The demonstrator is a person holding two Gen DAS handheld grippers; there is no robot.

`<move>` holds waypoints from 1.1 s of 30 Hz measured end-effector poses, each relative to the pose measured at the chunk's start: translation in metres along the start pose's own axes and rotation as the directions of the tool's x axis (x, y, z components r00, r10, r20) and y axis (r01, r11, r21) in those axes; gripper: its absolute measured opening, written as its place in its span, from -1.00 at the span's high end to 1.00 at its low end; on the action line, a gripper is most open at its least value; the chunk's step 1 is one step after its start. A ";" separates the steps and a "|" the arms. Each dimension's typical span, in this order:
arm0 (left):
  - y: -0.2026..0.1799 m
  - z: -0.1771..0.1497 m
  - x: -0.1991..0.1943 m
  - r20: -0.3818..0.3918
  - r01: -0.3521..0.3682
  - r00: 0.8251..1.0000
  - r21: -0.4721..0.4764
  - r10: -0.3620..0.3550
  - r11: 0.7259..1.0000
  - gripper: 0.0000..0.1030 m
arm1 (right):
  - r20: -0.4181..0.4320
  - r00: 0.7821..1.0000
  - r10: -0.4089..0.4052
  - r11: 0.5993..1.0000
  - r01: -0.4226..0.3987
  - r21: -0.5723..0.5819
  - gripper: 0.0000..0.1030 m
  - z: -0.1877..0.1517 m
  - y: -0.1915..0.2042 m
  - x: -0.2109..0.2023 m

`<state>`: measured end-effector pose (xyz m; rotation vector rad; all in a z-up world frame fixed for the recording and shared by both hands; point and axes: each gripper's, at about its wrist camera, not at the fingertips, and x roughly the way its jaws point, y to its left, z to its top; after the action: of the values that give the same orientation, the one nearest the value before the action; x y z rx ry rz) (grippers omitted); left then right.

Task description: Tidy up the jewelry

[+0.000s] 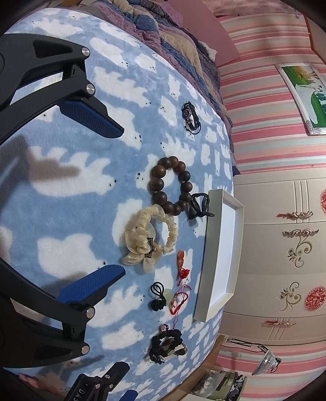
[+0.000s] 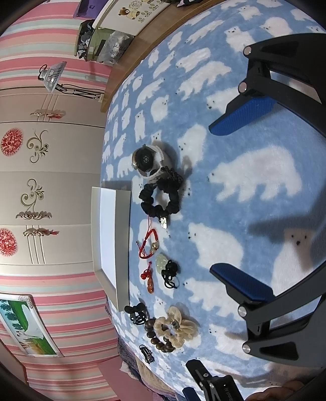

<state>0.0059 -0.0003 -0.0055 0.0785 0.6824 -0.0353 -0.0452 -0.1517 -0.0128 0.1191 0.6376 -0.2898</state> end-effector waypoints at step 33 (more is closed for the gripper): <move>0.006 -0.001 0.012 -0.053 0.010 0.999 -0.016 -0.011 1.000 -0.94 | 0.023 1.000 -0.012 0.999 0.011 0.046 -0.97 0.001 -0.009 -0.005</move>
<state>0.0149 0.0060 -0.0128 0.0606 0.7365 -0.0378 -0.0513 -0.1594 -0.0085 0.1560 0.6091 -0.3162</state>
